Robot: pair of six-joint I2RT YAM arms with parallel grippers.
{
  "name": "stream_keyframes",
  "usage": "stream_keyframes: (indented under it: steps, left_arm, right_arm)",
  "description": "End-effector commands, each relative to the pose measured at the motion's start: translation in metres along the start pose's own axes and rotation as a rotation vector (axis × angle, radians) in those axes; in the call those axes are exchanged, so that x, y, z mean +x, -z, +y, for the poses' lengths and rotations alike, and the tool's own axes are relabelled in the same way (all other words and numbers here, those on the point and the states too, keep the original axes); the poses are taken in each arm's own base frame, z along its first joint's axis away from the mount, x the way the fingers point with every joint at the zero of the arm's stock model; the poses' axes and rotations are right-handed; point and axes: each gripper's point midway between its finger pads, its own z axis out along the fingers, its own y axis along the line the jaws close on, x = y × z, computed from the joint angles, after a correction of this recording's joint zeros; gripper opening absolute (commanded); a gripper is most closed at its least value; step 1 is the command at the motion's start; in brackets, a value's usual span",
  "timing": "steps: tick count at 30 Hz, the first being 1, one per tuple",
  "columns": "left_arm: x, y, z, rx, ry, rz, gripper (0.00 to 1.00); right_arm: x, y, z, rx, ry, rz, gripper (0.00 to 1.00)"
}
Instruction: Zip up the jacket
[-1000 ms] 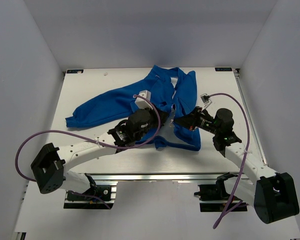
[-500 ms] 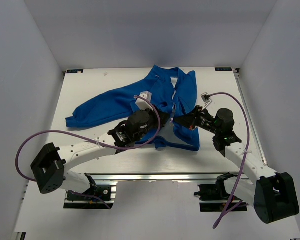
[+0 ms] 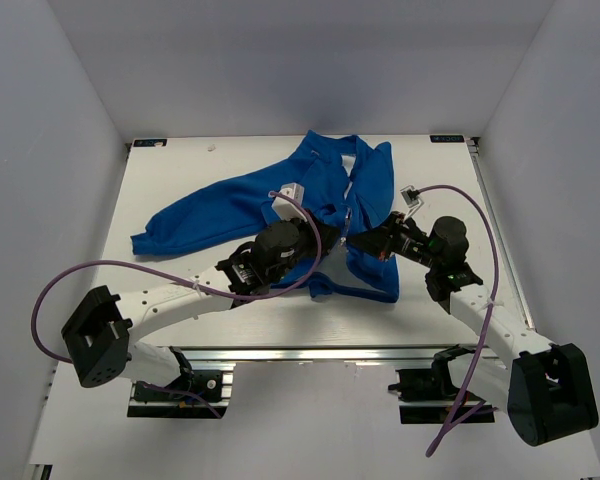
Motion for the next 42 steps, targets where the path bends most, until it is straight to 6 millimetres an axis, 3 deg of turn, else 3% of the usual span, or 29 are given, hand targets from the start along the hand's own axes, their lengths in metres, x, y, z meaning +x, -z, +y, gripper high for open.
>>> stream_keyframes:
  steps: [1, 11, 24, 42]
  left_arm:
    - [-0.015, 0.008, -0.017, 0.059, 0.015, -0.039, 0.0]
    - [-0.014, 0.01, -0.013, 0.057, 0.012, -0.047, 0.0]
    - [-0.022, 0.02, -0.016, 0.092, 0.019, -0.082, 0.0]
    - [-0.022, 0.019, -0.017, 0.101, 0.001, -0.082, 0.0]
  right_arm:
    - [-0.019, -0.001, 0.031, -0.114, 0.074, -0.023, 0.0]
    - [-0.023, -0.002, 0.034, -0.114, 0.044, -0.024, 0.0]
    - [-0.019, -0.002, 0.021, -0.078, 0.026, 0.012, 0.0]
    - [-0.019, -0.001, 0.028, -0.116, 0.031, 0.013, 0.0]
